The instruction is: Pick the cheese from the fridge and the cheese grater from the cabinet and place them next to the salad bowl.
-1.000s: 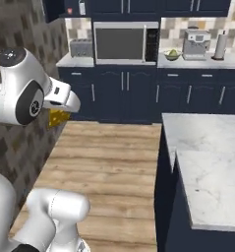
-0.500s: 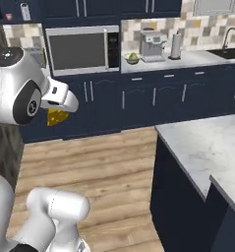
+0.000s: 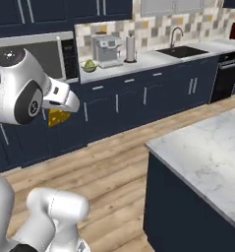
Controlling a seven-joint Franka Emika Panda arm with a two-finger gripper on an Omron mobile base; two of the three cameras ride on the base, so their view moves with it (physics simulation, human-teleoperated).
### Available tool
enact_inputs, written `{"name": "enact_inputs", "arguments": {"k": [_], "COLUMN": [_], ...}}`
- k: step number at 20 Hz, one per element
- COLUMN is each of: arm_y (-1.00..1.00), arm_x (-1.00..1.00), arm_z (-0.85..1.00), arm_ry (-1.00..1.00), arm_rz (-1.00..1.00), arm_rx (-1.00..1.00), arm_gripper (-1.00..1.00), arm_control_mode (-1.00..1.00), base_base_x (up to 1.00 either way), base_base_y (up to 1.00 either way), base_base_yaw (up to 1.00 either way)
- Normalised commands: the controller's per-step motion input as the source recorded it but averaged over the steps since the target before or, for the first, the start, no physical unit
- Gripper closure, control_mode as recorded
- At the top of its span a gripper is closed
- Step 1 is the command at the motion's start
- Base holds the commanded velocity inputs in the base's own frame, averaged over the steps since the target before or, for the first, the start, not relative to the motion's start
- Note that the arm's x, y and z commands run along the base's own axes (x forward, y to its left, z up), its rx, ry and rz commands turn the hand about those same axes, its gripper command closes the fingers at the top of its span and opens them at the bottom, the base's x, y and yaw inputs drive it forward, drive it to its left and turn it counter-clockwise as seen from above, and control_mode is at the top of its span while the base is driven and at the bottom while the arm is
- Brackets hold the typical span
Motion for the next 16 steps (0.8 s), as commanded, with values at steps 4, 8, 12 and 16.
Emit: {"name": "enact_inputs", "arguments": {"k": [4,8,12,16], "arm_y": [0.00,0.00,0.00,0.00], "arm_x": [0.00,0.00,0.00,0.00], "arm_z": [0.00,0.00,0.00,0.00], "arm_ry": [0.00,0.00,0.00,0.00], "arm_rz": [0.00,0.00,0.00,0.00], "arm_rx": [0.00,0.00,0.00,0.00], "arm_gripper": [1.00,1.00,1.00,1.00], "arm_control_mode": [1.00,1.00,1.00,1.00], "base_base_x": [1.00,1.00,1.00,1.00], "base_base_y": [1.00,1.00,1.00,1.00], "base_base_yaw": [-0.42,-0.40,-0.40,-0.37]}}
